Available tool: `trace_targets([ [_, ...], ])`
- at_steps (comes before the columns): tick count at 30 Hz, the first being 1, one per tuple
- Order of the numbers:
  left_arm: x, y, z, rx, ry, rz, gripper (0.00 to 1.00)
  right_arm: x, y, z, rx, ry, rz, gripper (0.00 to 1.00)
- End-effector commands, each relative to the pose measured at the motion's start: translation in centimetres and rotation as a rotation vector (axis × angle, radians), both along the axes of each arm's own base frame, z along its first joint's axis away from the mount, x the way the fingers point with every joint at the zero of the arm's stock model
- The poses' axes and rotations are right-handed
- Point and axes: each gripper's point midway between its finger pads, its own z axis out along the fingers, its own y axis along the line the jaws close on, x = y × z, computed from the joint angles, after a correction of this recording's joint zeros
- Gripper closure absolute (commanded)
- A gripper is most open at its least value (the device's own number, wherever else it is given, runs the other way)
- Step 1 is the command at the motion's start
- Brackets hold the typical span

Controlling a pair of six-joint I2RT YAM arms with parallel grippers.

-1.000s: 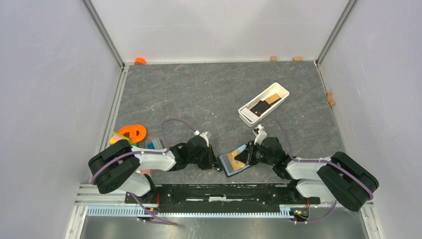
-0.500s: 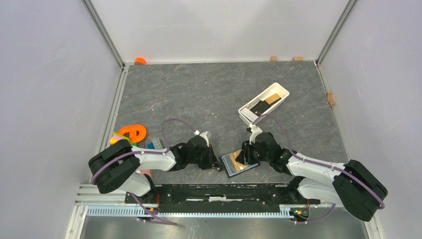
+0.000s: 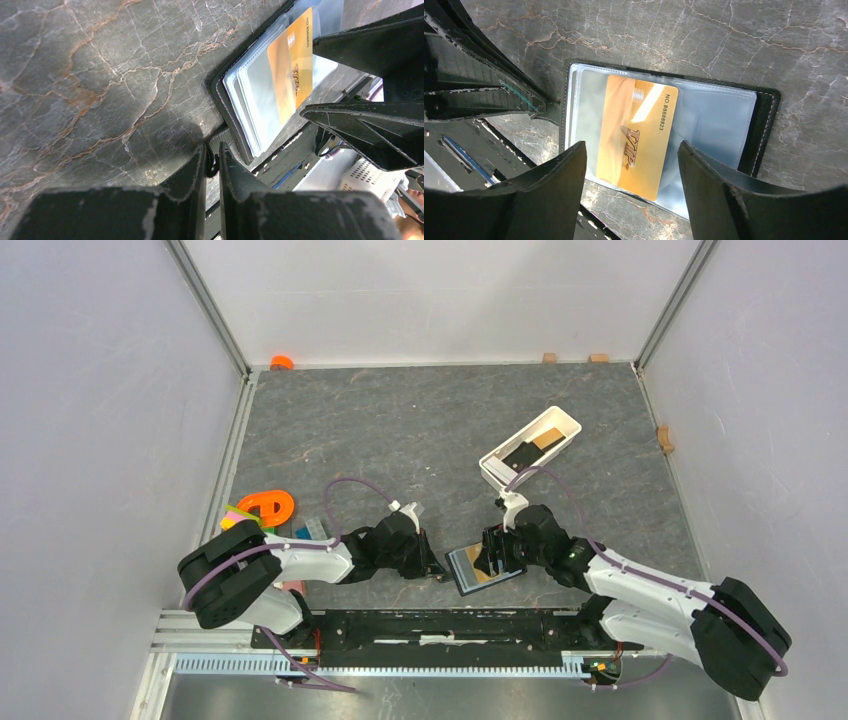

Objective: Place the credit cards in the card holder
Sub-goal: Insert the credit card into the card holder.

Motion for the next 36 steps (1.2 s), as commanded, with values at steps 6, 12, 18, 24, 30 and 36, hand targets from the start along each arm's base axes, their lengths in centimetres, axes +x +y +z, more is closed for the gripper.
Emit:
trace_targets([
  [6, 0.3, 0.1, -0.4, 0.013, -0.002, 0.024, 0.98, -0.9, -0.9, -1.8, -0.078, 0.032, 0.058, 0.26],
  [12, 0.3, 0.0, -0.4, 0.013, -0.003, 0.022, 0.98, -1.8, 0.6, -1.3, -0.005, 0.067, 0.089, 0.29],
  [18, 0.4, 0.0, -0.3, 0.011, -0.007, 0.025, 0.98, -3.0, 2.2, -0.5, 0.068, 0.11, 0.118, 0.31],
  [24, 0.5, -0.1, -0.1, 0.006, -0.011, 0.026, 0.98, -3.6, 4.0, 0.7, 0.133, 0.105, 0.135, 0.31],
  [30, 0.5, -0.3, 0.2, -0.001, -0.015, 0.022, 0.98, -4.0, 5.7, 1.7, 0.198, 0.099, 0.173, 0.31],
  [36, 0.5, 0.0, 0.1, 0.004, -0.016, 0.028, 0.98, -3.5, 6.3, 2.5, 0.222, 0.083, 0.133, 0.32],
])
